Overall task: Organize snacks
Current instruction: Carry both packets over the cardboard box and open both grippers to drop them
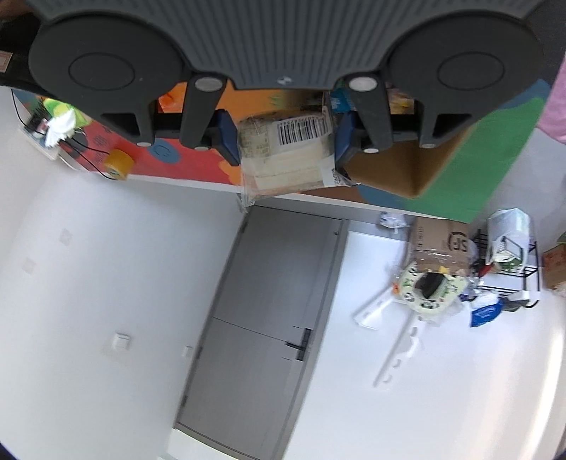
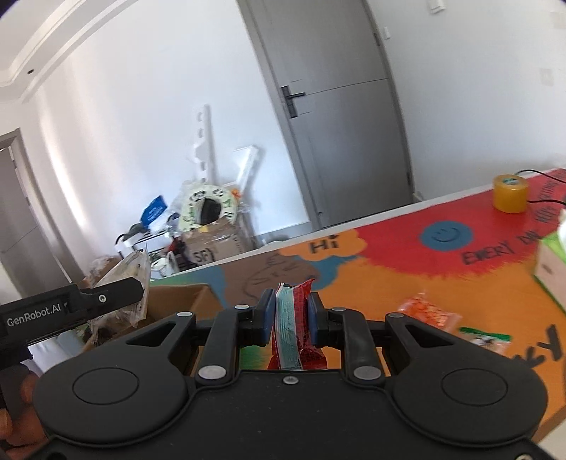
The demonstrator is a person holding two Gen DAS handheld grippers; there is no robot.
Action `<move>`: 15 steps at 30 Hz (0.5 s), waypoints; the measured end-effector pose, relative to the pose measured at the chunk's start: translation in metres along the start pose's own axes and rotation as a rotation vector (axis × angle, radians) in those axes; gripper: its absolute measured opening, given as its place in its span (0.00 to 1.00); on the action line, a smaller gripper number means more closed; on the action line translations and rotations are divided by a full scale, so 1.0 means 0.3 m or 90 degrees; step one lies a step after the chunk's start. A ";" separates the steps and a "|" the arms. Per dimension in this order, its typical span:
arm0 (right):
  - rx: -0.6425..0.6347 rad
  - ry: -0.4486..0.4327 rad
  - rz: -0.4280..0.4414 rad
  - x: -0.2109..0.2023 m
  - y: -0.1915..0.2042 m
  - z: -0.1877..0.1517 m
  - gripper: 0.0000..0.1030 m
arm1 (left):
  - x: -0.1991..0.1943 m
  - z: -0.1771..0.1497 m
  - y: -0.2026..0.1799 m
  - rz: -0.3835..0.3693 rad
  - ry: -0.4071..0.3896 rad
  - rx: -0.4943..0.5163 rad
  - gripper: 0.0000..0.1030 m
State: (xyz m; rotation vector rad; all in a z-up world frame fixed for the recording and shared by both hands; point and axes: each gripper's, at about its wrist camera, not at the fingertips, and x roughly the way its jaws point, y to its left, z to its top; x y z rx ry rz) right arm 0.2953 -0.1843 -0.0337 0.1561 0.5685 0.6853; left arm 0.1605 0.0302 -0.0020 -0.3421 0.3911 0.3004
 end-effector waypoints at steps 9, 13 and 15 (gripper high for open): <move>-0.029 0.007 0.038 0.066 0.147 0.015 0.20 | -0.017 0.026 0.156 0.043 0.003 -0.031 0.53; -0.041 0.010 0.049 0.082 0.205 0.019 0.20 | -0.017 0.028 0.205 0.045 0.019 -0.045 0.54; -0.047 0.013 0.055 0.091 0.232 0.018 0.20 | -0.017 0.025 0.230 0.044 0.027 -0.057 0.54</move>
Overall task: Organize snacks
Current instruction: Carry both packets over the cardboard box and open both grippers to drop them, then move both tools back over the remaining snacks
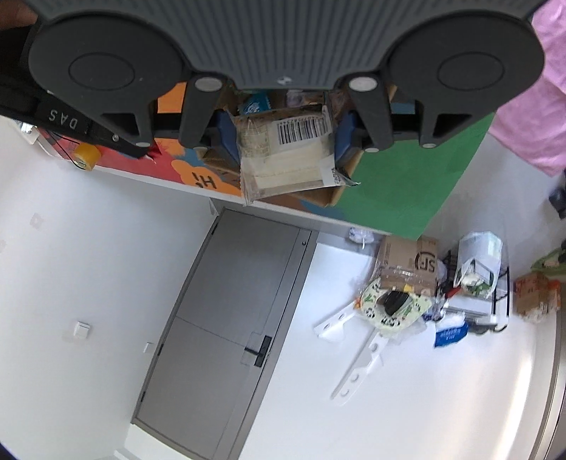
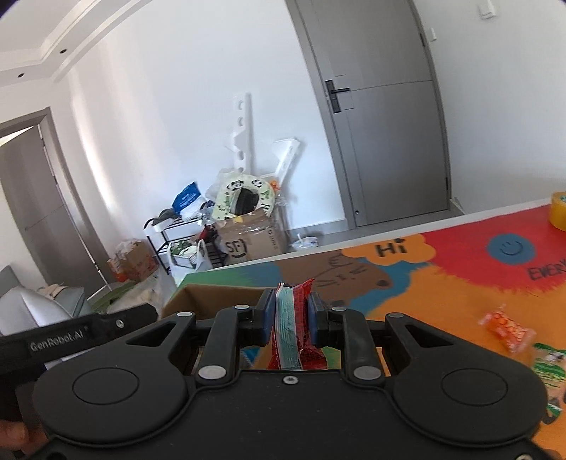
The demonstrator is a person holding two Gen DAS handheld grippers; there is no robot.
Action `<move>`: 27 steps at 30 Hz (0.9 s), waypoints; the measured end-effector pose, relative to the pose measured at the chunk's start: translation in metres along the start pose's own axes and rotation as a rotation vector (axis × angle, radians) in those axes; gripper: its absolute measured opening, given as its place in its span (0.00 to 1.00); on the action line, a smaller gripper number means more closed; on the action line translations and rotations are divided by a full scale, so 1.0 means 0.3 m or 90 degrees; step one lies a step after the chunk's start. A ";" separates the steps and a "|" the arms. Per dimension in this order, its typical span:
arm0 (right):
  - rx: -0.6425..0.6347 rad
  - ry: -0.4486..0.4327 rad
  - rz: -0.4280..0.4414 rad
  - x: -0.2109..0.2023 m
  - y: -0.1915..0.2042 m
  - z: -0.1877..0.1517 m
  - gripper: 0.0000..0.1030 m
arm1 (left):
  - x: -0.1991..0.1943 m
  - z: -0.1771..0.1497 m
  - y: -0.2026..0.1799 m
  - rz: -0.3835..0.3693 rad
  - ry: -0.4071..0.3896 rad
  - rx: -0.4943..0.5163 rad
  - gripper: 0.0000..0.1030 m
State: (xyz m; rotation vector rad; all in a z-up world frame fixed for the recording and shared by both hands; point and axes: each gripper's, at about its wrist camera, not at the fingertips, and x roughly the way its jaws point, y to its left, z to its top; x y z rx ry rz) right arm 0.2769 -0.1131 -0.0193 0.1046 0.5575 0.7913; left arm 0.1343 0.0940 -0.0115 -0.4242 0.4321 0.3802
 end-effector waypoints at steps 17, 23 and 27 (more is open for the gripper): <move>0.002 0.016 0.039 0.067 0.107 0.016 0.32 | -0.016 0.028 0.102 0.010 0.002 -0.041 0.69; 0.016 0.018 -0.001 0.023 0.041 0.008 0.40 | -0.010 0.016 0.067 0.003 0.005 -0.031 0.77; 0.023 0.018 -0.031 -0.019 -0.013 -0.006 0.47 | -0.003 -0.001 0.032 -0.007 0.013 -0.023 0.80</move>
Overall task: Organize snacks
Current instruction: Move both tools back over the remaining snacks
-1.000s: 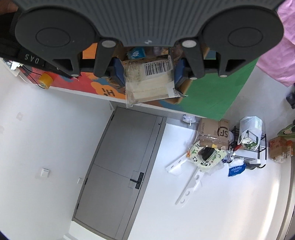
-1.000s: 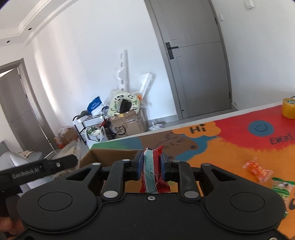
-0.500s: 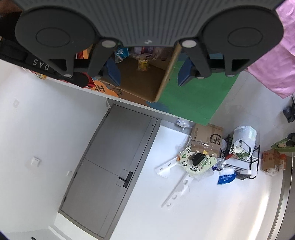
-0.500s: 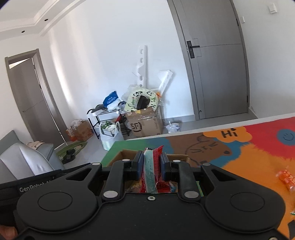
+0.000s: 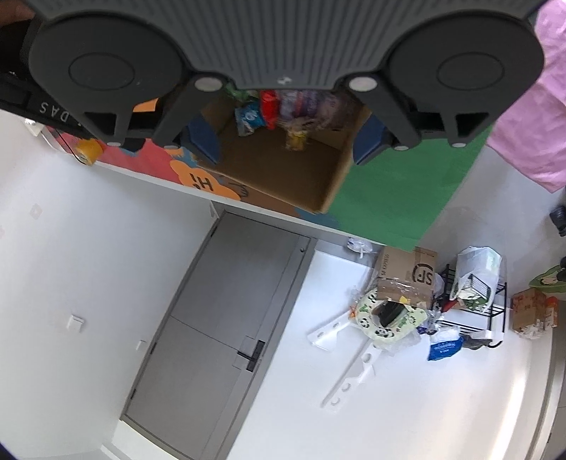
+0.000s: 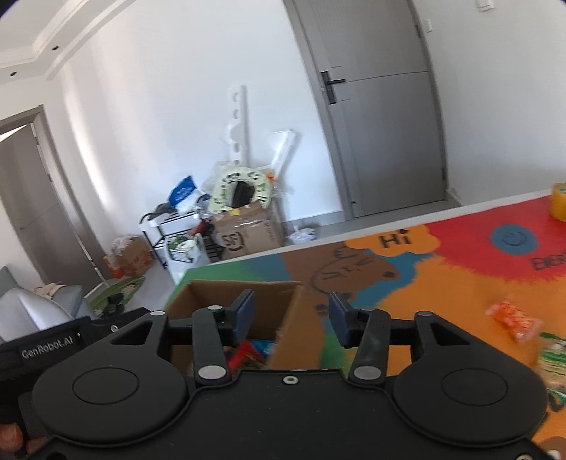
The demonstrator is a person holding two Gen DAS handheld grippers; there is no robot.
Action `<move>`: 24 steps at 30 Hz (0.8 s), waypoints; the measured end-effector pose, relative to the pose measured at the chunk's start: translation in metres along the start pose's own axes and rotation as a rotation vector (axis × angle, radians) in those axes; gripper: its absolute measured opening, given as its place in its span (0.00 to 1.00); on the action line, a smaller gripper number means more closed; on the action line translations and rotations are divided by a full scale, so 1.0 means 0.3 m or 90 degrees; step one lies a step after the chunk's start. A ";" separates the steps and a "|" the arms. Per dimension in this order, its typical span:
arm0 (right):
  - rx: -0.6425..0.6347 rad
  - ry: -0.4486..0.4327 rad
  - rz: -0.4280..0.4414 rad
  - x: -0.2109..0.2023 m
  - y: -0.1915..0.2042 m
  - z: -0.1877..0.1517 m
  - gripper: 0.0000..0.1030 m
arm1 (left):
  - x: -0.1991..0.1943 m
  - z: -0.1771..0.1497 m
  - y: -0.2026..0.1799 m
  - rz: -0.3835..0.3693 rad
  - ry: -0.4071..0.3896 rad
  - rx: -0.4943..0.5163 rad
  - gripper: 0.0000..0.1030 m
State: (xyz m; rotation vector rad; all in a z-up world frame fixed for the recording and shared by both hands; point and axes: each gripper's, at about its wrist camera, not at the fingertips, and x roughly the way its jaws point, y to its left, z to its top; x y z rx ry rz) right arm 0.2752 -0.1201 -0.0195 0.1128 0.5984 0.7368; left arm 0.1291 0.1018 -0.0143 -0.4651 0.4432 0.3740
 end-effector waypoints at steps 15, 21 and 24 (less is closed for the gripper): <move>0.050 -0.023 -0.054 -0.164 -0.220 -0.028 0.92 | 0.017 -0.077 -0.217 -0.011 0.034 0.062 0.91; 0.071 -0.036 -0.098 -0.219 -0.319 -0.033 1.00 | 0.034 -0.105 -0.305 -0.030 0.043 0.083 0.92; 0.087 -0.035 -0.111 -0.239 -0.368 -0.041 1.00 | 0.042 -0.125 -0.349 -0.045 0.048 0.088 0.92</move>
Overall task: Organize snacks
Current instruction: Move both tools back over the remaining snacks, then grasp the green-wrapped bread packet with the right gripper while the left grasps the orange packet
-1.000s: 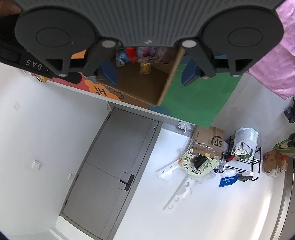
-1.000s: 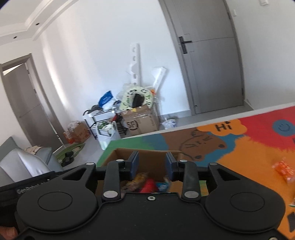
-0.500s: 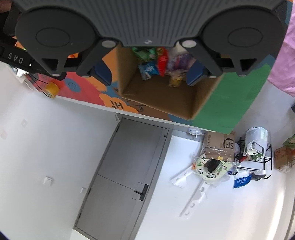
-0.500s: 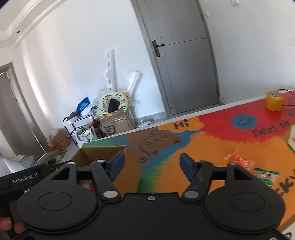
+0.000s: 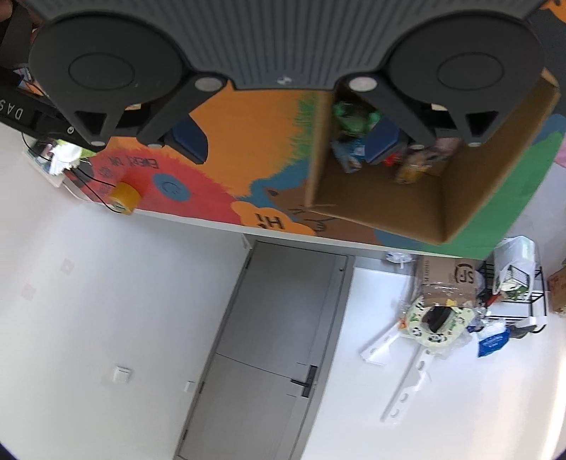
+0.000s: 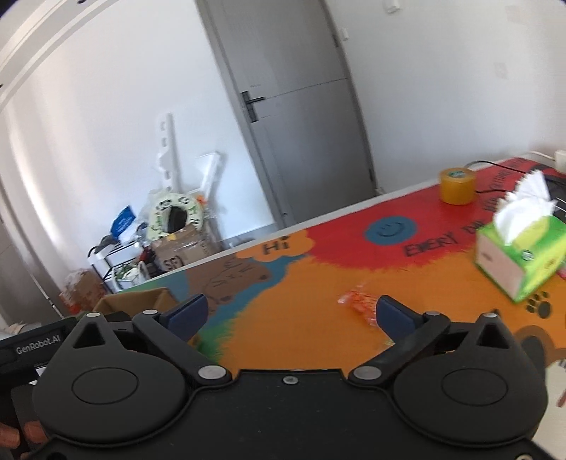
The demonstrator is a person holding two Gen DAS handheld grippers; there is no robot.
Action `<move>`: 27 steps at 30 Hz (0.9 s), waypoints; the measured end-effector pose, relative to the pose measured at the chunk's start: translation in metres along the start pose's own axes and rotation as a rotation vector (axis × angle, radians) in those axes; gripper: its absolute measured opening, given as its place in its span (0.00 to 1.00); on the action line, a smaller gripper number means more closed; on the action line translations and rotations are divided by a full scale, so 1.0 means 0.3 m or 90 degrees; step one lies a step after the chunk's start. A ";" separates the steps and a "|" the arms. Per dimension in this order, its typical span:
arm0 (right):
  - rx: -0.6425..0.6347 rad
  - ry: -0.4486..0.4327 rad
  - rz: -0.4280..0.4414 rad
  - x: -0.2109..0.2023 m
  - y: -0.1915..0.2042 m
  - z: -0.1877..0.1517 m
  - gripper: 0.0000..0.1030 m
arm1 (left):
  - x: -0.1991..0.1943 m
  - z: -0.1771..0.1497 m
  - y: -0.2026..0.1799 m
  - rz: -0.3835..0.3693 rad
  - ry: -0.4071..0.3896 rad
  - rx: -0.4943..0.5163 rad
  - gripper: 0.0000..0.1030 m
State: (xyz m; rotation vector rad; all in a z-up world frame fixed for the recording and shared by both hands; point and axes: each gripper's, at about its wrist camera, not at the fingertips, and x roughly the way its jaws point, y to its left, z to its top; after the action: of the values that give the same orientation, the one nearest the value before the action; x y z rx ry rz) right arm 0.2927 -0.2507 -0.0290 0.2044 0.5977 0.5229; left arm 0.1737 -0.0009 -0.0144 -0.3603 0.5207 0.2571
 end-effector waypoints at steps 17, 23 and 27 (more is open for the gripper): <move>0.043 -0.006 -0.052 -0.065 -0.234 0.004 1.00 | 0.103 -0.035 -0.215 -0.028 0.030 0.036 0.93; 0.062 -0.006 -0.057 -0.064 -0.323 0.006 1.00 | 0.160 -0.043 -0.279 -0.022 0.041 0.041 0.93; 0.071 0.004 -0.066 -0.048 -0.374 0.006 1.00 | 0.197 -0.047 -0.309 -0.029 0.052 0.042 0.93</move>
State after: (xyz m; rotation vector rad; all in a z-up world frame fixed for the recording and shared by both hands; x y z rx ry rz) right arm 0.3294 -0.3538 -0.0574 0.2762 0.6410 0.3905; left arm 0.2475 -0.0817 -0.0321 -0.3191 0.5998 0.1803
